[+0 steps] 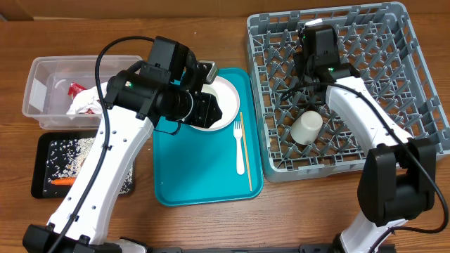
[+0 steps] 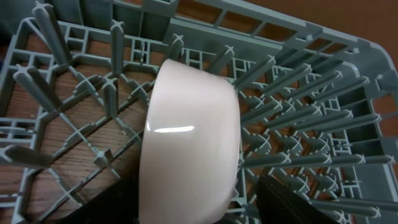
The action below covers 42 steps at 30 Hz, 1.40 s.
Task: Sort waste into correct bins and load items into the dishwasher
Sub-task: 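Set the pink bowl upright at the rack's back and lower left gripper to white bowl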
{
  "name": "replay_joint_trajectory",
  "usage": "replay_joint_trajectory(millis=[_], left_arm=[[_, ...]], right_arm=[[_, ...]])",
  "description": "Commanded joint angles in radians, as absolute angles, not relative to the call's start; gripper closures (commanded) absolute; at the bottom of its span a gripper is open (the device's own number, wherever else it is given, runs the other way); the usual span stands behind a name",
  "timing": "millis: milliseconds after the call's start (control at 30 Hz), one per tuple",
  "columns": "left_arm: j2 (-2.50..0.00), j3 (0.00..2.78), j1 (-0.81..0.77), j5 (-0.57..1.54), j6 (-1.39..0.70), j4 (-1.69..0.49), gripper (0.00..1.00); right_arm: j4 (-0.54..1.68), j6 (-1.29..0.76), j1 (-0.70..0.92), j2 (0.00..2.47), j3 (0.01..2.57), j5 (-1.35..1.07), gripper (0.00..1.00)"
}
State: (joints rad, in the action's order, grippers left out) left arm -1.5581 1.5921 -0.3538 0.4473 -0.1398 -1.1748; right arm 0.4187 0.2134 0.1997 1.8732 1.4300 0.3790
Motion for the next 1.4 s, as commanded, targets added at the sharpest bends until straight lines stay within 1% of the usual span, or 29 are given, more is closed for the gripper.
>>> replay_joint_trajectory(millis=[0,133,233,367,533,667,767,933,1133,1367], left_arm=[[-1.566,1.584,-0.361,0.437,-0.142,-1.175,0.69],[-1.566,1.584,-0.361,0.437,-0.142,-1.178,0.69],[-1.566,1.584,-0.361,0.437,-0.142,-1.179,0.69],[-1.566,1.584,-0.361,0.424,-0.142,-1.179,0.68],[-1.566,1.584,-0.361,0.378,-0.143,-1.185,0.68],[-1.566,1.584,-0.361,0.374,-0.146,-1.199,0.68],[-1.566,1.584,-0.361,0.321,-0.146,-1.204,0.69],[-1.581,1.584,-0.361,0.236,-0.191,-1.202,0.68],[-1.655,1.584,-0.361,0.188,-0.247,-1.187,0.67],[-1.794,1.584,-0.351,0.046,-0.307,-1.140,0.67]], right_arm=[[0.413,0.210,0.208,1.875,1.432,0.361,0.35],[0.408,0.210,0.215,1.874,1.438,0.361,0.24],[0.432,0.203,0.215,1.871,1.463,0.361,0.20],[0.495,0.133,0.215,1.846,1.508,0.342,0.15],[0.583,0.093,0.215,1.792,1.566,0.176,0.10],[0.594,0.012,0.215,1.747,1.569,0.155,0.09],[0.631,-0.038,0.215,1.730,1.569,0.152,0.09],[0.732,-0.132,0.214,1.702,1.569,0.006,0.06],[0.900,-0.143,0.212,1.685,1.569,-0.146,0.00],[1.081,-0.142,0.212,1.685,1.569,-0.170,0.00]])
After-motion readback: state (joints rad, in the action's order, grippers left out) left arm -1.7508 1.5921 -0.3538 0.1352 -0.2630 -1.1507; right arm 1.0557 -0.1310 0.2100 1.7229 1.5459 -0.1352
